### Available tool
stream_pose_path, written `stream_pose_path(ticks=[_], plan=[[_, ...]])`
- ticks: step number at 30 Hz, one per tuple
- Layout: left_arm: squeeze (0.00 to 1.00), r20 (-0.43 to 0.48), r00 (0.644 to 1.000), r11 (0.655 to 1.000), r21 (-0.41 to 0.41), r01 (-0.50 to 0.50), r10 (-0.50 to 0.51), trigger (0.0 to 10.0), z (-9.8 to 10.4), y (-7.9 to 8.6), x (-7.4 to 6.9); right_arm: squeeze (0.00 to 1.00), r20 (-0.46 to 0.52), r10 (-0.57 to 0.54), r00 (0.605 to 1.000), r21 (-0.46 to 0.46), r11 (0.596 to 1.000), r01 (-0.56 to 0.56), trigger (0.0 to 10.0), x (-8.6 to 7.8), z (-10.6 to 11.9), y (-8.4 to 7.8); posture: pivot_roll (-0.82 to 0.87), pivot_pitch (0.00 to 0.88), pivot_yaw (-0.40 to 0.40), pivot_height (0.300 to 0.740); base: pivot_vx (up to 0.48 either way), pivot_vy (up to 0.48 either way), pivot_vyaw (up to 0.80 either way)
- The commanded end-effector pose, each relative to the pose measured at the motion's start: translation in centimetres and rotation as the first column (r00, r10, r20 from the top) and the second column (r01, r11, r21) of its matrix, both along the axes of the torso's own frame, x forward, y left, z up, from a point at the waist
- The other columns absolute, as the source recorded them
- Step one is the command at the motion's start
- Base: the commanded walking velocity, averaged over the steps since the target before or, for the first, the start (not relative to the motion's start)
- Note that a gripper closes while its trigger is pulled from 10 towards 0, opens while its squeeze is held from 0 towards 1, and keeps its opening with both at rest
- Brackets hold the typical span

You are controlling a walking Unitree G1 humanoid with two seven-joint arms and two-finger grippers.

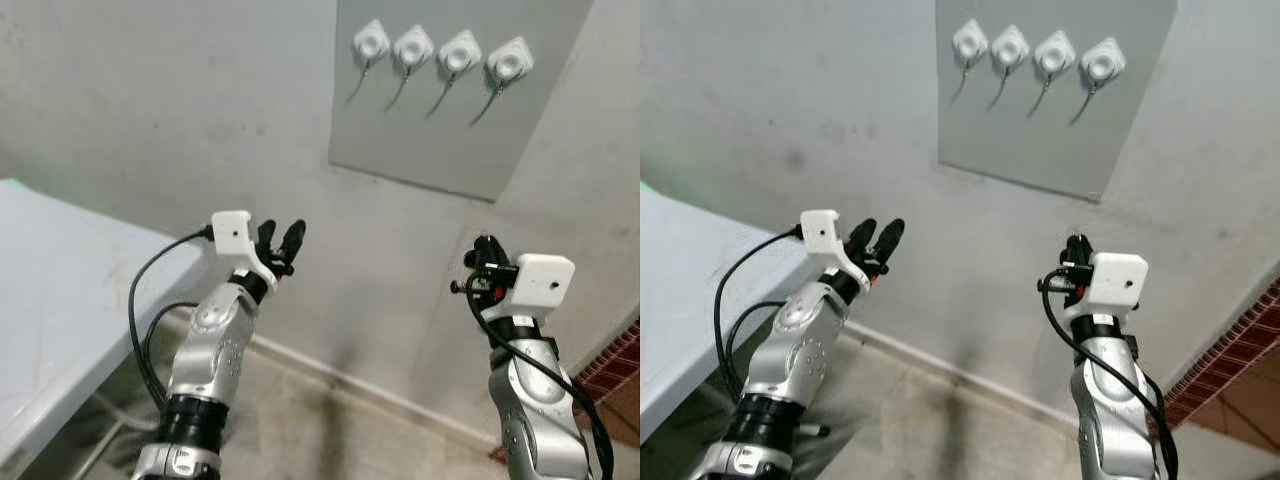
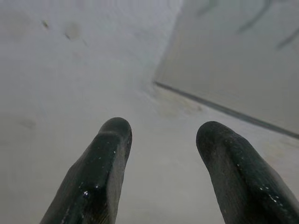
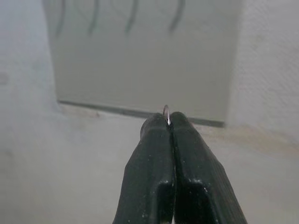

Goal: Hang keys on a hook

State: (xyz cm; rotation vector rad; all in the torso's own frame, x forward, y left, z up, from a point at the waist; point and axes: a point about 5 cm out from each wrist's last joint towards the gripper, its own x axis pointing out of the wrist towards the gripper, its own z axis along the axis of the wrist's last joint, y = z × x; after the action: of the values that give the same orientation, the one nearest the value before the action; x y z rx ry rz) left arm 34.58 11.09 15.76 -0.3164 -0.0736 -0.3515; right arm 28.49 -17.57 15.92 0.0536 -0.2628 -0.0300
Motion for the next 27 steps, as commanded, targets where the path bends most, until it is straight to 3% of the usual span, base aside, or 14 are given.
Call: stream_pose_path(ticks=[1, 19, 27], plan=[[0.0, -0.001, 1.0, 1.0, 0.009, -0.007, 0.007, 10.0, 0.05, 0.27, 0.01, 0.0, 0.024, 0.012, 1.0, -0.01, 1.0, -0.012, 10.0, 0.05, 0.66, 0.33, -0.02, 0.069, 0.025, 0.74, 0.352, 0.0, 0.0], [0.0, -0.004, 1.0, 1.0, -0.008, -0.006, 0.006, 10.0, 0.15, 0.17, -0.01, 0.0, 0.025, 0.013, 1.0, -0.01, 1.0, -0.013, 10.0, 0.11, 0.65, 0.44, -0.01, 0.067, 0.026, 0.74, 0.345, 0.0, 0.0], [0.0, 0.018, 0.999, 1.0, 0.003, 0.03, -0.03, 10.0, 0.72, -0.53, -0.11, 0.0, 0.004, 0.013, 1.0, -0.002, 1.0, -0.013, 10.0, 0.29, 0.5, 0.46, -0.01, 0.067, 0.021, 0.74, 0.0, 0.0, 0.0]])
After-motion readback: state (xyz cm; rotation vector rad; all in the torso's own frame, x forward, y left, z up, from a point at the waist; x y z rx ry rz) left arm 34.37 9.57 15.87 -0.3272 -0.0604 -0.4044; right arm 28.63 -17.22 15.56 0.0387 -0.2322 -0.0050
